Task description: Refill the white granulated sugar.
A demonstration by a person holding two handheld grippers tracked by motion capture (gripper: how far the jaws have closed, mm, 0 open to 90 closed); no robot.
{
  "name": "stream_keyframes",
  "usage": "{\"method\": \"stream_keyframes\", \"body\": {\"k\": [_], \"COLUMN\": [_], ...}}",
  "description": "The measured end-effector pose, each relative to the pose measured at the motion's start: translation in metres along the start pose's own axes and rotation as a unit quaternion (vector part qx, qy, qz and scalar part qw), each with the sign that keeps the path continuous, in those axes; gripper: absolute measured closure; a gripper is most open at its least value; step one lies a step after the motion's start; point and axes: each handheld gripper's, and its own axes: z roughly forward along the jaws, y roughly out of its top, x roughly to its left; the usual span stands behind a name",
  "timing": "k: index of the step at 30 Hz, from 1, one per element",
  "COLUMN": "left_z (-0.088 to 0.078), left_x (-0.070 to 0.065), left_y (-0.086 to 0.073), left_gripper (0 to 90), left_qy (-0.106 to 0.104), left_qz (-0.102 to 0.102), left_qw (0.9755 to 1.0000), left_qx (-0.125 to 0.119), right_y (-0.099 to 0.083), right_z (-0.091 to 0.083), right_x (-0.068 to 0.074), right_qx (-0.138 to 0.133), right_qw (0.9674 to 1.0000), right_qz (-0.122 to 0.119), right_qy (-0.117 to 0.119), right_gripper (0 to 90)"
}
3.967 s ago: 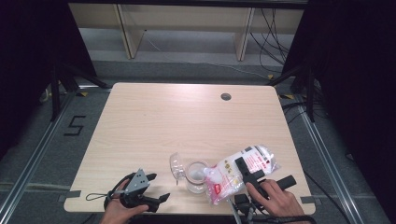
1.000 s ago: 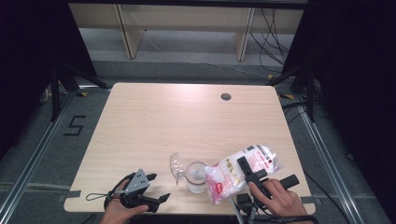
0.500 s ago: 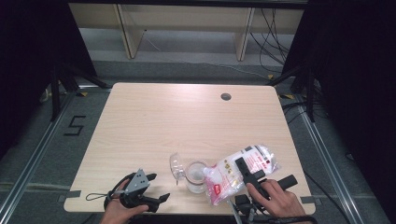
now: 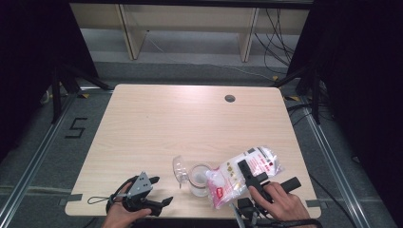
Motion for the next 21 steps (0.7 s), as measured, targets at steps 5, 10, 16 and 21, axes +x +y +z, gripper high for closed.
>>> {"method": "stream_keyframes", "body": {"k": [5, 10, 16, 21], "left_z": [0.0000, -0.0001, 0.0000, -0.0001], "left_x": [-0.0003, -0.0001, -0.0003, -0.0003], "left_y": [0.0000, 0.0000, 0.0000, 0.0000], "left_gripper": [15.8, 15.8, 15.8, 15.8], "left_qy": [0.000, 0.000, 0.000, 0.000], "left_qz": [-0.002, -0.001, -0.002, -0.002], "left_qw": [1.0000, 1.0000, 1.0000, 1.0000], "left_qx": [-0.002, 0.000, -0.001, -0.001], "right_y": [0.0009, 0.0024, 0.0040, 0.0035], "right_z": [0.0007, 0.0000, 0.0001, 0.0015], "right_x": [-0.0010, 0.0007, 0.0005, -0.0015], "right_qx": [-0.005, -0.005, -0.010, -0.019], "right_qw": [0.9999, 1.0000, 0.9999, 0.9998], "right_qz": [-0.010, 0.002, 0.003, -0.007], "right_qy": [0.000, 0.000, 0.001, -0.001], "right_gripper": [56.1, 56.3, 56.6, 57.0]}}
